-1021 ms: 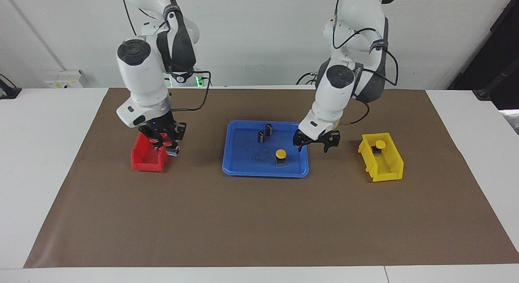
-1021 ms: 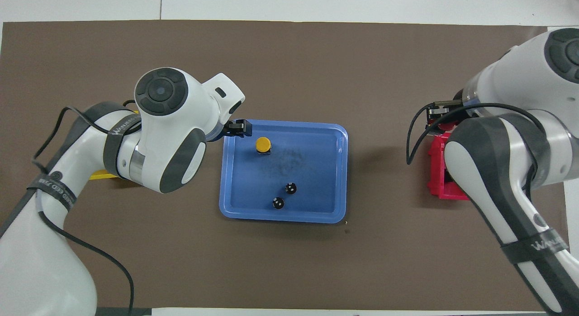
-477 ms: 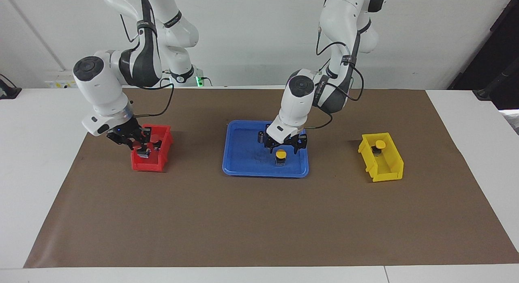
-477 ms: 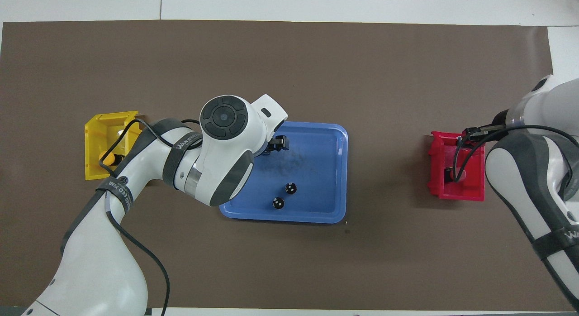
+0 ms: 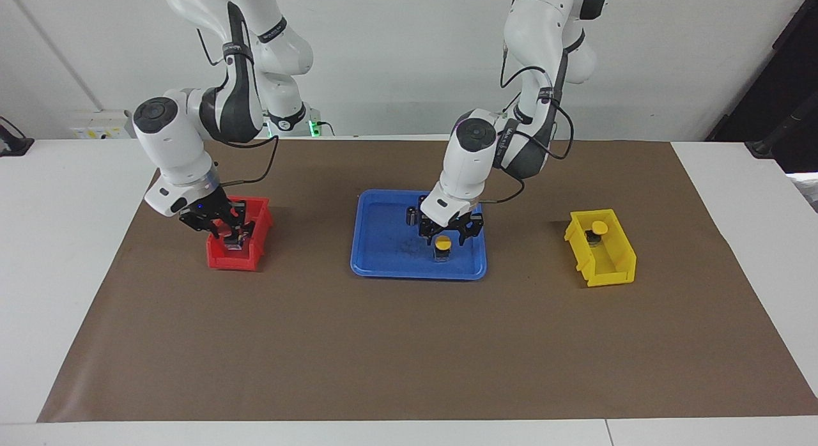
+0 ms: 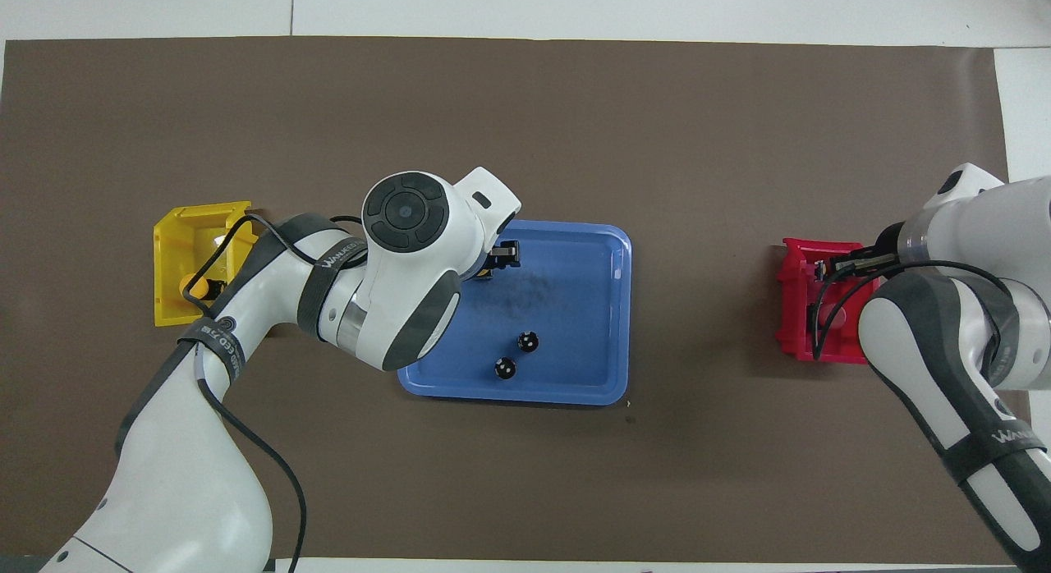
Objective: Sort red and yellow buttons by color
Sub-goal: 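Grasp the remaining yellow button with the left gripper and lift it, then lower the yellow button into the yellow bin and open the left gripper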
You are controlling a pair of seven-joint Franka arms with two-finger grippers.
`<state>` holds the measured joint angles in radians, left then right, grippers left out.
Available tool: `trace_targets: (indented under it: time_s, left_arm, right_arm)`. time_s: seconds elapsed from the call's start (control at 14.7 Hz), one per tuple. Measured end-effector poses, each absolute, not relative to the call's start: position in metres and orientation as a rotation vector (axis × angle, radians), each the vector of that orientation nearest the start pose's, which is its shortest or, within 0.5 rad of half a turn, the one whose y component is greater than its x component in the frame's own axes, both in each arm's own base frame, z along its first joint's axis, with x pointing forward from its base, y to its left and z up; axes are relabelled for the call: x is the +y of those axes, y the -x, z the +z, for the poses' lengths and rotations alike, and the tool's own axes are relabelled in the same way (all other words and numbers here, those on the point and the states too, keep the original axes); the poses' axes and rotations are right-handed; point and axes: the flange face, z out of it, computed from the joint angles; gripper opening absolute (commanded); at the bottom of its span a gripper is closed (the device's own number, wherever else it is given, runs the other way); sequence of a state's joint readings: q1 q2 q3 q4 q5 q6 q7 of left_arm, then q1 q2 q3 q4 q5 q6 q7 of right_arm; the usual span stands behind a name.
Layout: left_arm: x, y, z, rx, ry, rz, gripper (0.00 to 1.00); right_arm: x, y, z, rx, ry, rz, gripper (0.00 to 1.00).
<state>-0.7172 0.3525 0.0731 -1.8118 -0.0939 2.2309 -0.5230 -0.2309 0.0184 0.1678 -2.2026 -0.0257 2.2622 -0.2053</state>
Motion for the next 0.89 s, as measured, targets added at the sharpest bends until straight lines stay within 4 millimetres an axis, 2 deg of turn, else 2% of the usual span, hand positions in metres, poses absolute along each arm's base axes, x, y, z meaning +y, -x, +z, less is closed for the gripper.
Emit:
trace_targets:
  time_s: [0.07,0.34,0.48,0.61,0.75,0.82,0.89]
  left_arm:
    - [-0.393,-0.513,0.352,0.095,3.22,-0.044,0.01]
    - [-0.393,-0.517,0.357,-0.047,3.243,-0.041,0.01]
    - [-0.394,-0.522,0.37,-0.075,3.246,-0.031,0.01]
    - [-0.383,-0.532,0.391,-0.109,3.215,0.037,0.01]
    - [-0.34,-0.551,0.42,-0.123,3.188,0.11,0.01]
    - [-0.309,-0.562,0.437,-0.13,3.188,0.126,0.01]
    - [-0.271,-0.573,0.457,-0.148,3.194,0.126,0.01]
  right_arm:
    - [-0.034,-0.534,0.373,-0.252,3.153,-0.062,0.16]
    - [-0.033,-0.533,0.366,-0.256,3.152,-0.078,0.16]
    - [-0.033,-0.532,0.364,-0.257,3.153,-0.095,0.16]
    - [-0.032,-0.53,0.359,-0.257,3.153,-0.105,0.16]
    - [-0.032,-0.527,0.354,-0.258,3.153,-0.111,0.18]
    - [-0.032,-0.527,0.351,-0.26,3.152,-0.11,0.27]
    - [-0.031,-0.527,0.35,-0.262,3.151,-0.107,0.4]
